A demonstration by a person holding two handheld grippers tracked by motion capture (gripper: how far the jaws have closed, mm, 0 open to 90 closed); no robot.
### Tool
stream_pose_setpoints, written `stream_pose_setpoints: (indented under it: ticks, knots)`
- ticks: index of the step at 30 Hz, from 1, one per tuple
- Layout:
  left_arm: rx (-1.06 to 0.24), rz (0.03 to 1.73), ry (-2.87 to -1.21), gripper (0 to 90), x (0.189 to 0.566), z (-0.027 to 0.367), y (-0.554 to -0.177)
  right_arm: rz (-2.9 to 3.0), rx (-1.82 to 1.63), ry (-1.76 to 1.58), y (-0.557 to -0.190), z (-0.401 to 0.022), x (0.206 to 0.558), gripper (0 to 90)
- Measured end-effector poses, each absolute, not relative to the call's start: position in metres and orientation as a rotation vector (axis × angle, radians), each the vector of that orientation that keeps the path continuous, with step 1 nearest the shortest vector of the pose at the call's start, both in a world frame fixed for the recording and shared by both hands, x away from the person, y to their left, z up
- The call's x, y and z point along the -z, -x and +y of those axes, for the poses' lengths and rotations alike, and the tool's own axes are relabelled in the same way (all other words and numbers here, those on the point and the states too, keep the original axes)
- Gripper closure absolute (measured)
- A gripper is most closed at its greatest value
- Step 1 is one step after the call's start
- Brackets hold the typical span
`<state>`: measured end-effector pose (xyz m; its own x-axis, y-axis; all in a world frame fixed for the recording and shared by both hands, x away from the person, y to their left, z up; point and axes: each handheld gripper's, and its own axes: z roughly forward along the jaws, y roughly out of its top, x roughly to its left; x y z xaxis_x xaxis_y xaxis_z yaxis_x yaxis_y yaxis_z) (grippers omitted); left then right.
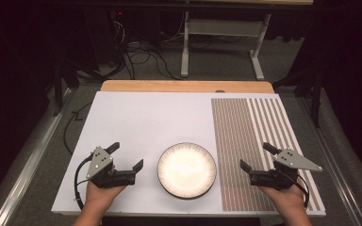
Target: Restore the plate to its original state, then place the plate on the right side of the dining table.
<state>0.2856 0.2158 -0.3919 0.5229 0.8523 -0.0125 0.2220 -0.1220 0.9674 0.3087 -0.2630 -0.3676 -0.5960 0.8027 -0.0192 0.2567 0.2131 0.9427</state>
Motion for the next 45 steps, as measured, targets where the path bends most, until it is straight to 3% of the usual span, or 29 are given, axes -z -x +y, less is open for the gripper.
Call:
stream_pose_setpoints:
  ticks: [5, 11, 19, 25, 31, 45]
  knots:
    - [-0.710, 0.930, -1.627, 2.8, 0.391, 0.221, -0.285, 1.995, -1.375, -0.977, -0.309, -0.259, 0.367, 2.7]
    - [-0.691, 0.924, -1.621, 4.7, 0.393, 0.223, -0.284, 2.043, -1.365, -0.936, -0.309, -0.247, 0.363, 16.2]
    - [-0.668, 0.923, -1.627, 0.2, 0.390, 0.225, -0.285, 2.120, -1.336, -0.923, -0.315, -0.225, 0.367, 34.0]
    - [-0.652, 0.913, -1.651, 0.2, 0.391, 0.220, -0.285, 2.207, -1.314, -0.906, -0.317, -0.219, 0.370, 73.2]
    - [-0.646, 0.903, -1.660, 0.2, 0.391, 0.218, -0.285, 2.266, -1.285, -0.887, -0.321, -0.214, 0.373, 89.5]
    - [-0.664, 0.888, -1.689, 1.2, 0.390, 0.214, -0.284, 2.392, -1.200, -0.836, -0.320, -0.199, 0.385, 90.0]
